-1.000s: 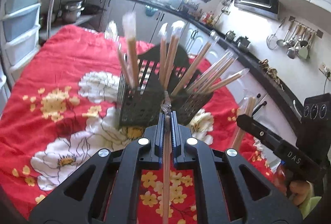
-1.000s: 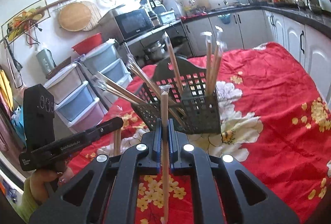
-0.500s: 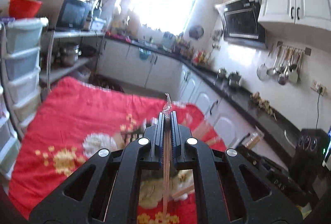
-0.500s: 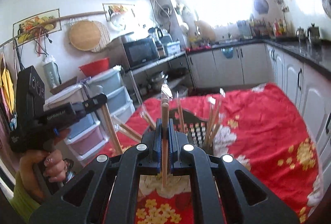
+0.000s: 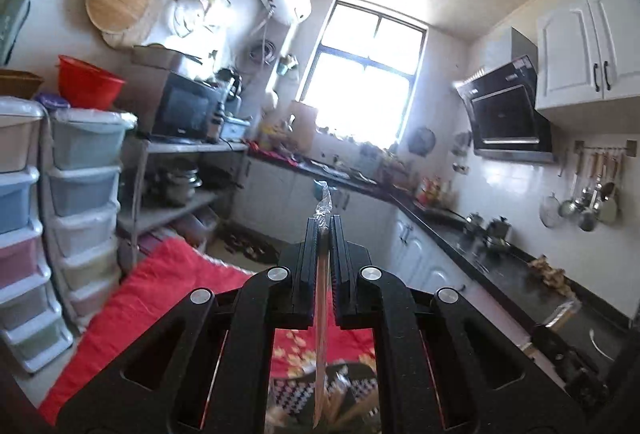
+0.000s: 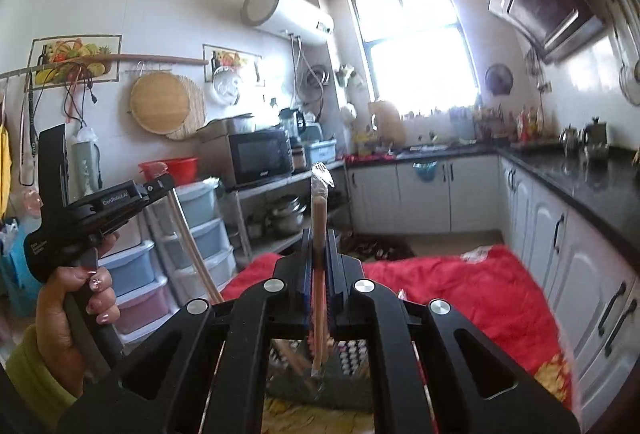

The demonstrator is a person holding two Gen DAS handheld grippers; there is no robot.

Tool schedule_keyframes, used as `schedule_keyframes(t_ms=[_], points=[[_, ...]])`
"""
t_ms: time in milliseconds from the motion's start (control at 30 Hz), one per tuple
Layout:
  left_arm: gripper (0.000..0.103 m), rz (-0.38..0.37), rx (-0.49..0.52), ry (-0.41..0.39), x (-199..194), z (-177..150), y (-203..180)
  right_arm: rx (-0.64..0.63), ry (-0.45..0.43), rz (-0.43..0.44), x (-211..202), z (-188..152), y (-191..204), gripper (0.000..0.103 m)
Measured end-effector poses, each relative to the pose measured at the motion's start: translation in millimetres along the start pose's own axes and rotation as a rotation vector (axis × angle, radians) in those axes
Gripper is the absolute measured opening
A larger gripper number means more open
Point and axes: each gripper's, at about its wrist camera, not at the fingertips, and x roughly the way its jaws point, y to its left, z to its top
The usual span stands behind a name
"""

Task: Organize utensils
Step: 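Lift both held chopsticks upright and carry them above the mesh basket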

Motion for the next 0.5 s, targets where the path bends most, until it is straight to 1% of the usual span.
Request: schedule_keyframes(t_ms=[133,233,300,367,500], points=[[0.003,0.019,-0.001,-0.012,14,0,0,-0.022,-0.03,-0.029,11,6,-5,0.006],[0.003,0.035,0.011,0.007,28,-8,1,-0.041,-0.047,-0.043,24,5,-7,0.006],[0.003,0.036,0.014,0.031,38,-18,3,-0.065,-0.051,-0.069,34,0,-9,0.006],[0.003,0.031,0.018,0.051,45,-28,4,-0.074,-0.043,-0.082,44,-7,-12,0.006],[0.003,0.015,0.022,0.076,53,-48,7,-0.037,0.009,-0.082,66,-26,-23,0.006]])
